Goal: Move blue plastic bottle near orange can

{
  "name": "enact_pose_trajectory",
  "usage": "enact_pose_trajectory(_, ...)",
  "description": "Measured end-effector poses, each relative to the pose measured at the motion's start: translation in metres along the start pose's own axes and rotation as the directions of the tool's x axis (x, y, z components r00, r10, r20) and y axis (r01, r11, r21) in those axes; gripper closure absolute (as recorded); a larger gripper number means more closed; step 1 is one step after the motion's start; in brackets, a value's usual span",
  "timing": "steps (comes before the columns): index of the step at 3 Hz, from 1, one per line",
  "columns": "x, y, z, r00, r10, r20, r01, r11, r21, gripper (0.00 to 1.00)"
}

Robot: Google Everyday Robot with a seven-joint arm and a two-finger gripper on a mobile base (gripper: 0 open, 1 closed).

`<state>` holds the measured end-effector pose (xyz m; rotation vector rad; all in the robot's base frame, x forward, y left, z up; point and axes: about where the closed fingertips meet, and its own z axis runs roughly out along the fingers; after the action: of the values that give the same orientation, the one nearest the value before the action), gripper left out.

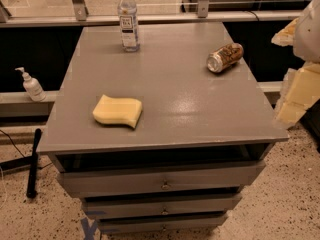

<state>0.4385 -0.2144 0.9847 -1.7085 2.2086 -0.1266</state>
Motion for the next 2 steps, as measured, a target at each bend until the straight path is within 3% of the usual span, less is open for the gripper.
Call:
enact_pose_trajectory(1, 0.0, 0.0, 0.0, 1.0, 0.0, 0.0, 0.0, 1.0, 0.0, 0.0)
enact_pose_trajectory(2, -0.014, -0.019, 0.022, 0.997, 0.025, 0.069, -0.026, 0.9996, 0.009, 0.0)
